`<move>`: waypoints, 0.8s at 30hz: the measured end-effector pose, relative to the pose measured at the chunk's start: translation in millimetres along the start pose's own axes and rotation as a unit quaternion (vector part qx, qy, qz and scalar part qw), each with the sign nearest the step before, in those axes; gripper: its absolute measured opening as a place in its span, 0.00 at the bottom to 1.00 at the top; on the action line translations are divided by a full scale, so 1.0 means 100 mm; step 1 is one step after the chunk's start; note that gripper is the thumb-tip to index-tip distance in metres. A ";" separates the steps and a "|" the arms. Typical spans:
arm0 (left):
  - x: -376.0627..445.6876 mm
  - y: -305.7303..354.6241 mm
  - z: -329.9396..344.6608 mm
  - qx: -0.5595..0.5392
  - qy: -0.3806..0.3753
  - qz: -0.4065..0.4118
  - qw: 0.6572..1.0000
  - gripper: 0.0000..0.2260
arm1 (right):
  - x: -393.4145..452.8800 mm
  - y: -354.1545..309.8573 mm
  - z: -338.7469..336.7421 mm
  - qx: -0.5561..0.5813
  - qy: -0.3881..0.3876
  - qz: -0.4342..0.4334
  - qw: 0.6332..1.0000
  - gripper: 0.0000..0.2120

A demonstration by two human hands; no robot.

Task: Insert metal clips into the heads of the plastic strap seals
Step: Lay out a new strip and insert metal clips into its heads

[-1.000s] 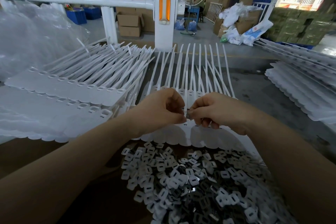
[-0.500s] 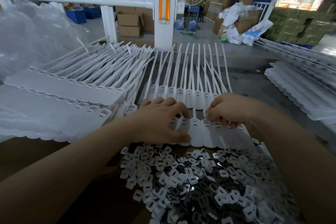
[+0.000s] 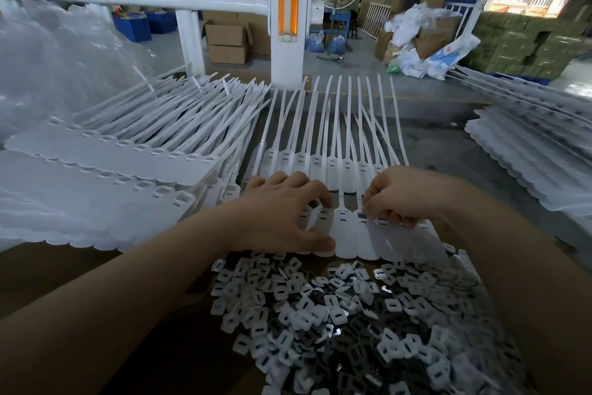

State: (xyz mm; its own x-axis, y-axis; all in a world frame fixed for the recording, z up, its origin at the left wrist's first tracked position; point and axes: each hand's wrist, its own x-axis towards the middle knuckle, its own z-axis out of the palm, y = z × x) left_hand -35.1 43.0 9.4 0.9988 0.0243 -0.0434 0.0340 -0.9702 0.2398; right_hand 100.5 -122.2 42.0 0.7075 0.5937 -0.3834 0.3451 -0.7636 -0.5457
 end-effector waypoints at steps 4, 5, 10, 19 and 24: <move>0.02 0.00 -0.01 -0.007 -0.001 0.001 1.000 0.24 | 0.05 0.02 0.02 0.012 0.014 0.009 1.000 0.08; 0.02 0.00 -0.01 -0.009 0.000 -0.001 1.000 0.25 | 0.06 0.02 0.02 0.013 0.020 0.013 1.000 0.08; 0.06 0.11 -0.07 -0.043 0.057 0.031 0.997 0.19 | 0.12 0.03 0.06 0.009 0.041 0.018 0.999 0.09; -0.03 0.36 -0.14 -0.158 -0.089 0.140 0.973 0.07 | 0.11 0.02 0.08 -0.034 0.053 0.010 0.998 0.06; -0.01 0.35 -0.15 -0.203 -0.109 0.095 0.969 0.03 | 0.10 0.01 0.07 -0.024 0.054 0.019 0.998 0.10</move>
State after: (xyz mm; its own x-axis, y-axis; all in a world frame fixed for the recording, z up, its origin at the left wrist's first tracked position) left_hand -34.1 12.6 32.4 0.9587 -0.2394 -0.1536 -0.0943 -0.7769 0.6225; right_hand 103.8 -115.6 32.5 0.7824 0.5348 -0.3192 0.3433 -0.7979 -0.4955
